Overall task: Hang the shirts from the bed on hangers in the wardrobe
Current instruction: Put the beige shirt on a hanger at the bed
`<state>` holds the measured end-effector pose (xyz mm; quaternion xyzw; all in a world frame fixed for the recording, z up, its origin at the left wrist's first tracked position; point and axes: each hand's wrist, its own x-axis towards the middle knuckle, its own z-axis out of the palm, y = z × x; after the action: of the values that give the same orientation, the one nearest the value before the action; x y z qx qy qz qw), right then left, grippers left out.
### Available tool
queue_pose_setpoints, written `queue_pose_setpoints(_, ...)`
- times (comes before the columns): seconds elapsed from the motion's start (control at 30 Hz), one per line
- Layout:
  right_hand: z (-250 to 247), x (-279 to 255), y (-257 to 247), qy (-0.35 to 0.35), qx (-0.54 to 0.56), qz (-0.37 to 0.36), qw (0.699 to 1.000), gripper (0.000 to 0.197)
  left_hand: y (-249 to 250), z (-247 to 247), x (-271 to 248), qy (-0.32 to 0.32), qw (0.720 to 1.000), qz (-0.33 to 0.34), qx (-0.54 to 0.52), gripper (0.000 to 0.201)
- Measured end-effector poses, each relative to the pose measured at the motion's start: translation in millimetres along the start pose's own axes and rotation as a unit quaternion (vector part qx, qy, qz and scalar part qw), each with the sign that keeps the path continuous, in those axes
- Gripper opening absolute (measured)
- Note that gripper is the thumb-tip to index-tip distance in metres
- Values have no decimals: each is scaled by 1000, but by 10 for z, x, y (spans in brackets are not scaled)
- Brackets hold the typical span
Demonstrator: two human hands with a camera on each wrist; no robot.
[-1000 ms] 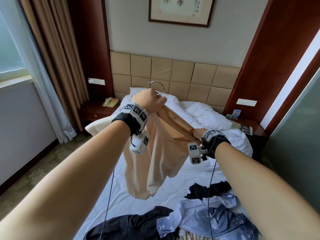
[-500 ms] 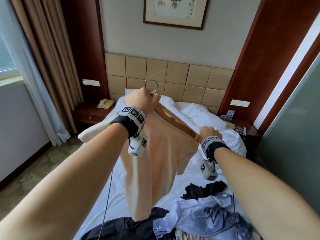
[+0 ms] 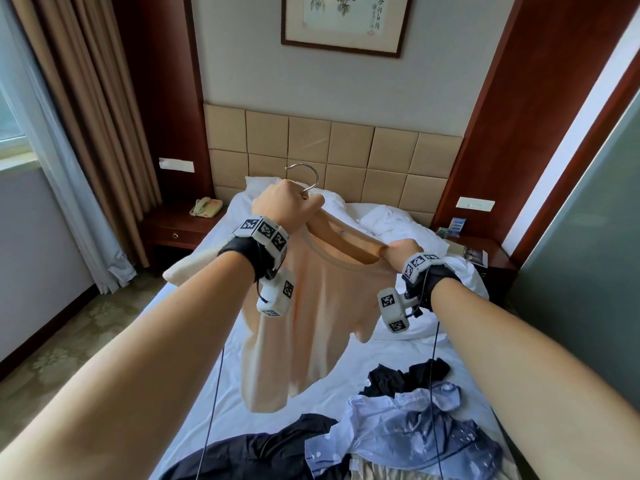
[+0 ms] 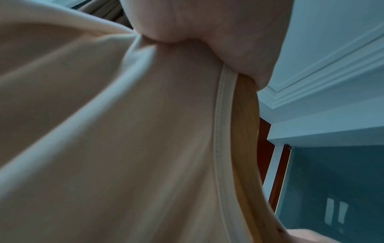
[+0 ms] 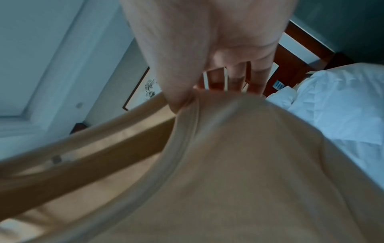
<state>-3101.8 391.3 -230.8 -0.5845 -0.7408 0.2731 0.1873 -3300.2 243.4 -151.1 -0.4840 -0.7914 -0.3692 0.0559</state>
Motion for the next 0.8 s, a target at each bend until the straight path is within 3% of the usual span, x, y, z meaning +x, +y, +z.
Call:
queue_pose_setpoints(0.13, 2, -121, -146, 1, 51, -23, 998, 32, 20, 18, 31, -9, 995, -28, -92, 38)
queue_pose_setpoints(0.37, -15, -315, -372, -29, -52, -110, 992, 46, 74, 20, 70, -16, 979, -36, -198, 42)
queue_pose_setpoints(0.5, -25, -440, -432, -40, 37, -162, 985, 53, 142, 33, 74, -28, 979, -26, -201, 40)
queue_pose_setpoints(0.63, -123, -607, -454, -52, 1, -253, 966, 48, 206, 84, 90, -41, 970, -27, -236, 45)
queue_pose_setpoints(0.8, -360, -968, -571, 38, -40, -254, 966, 24, 342, 235, 56, -112, 954, -20, -276, 45)
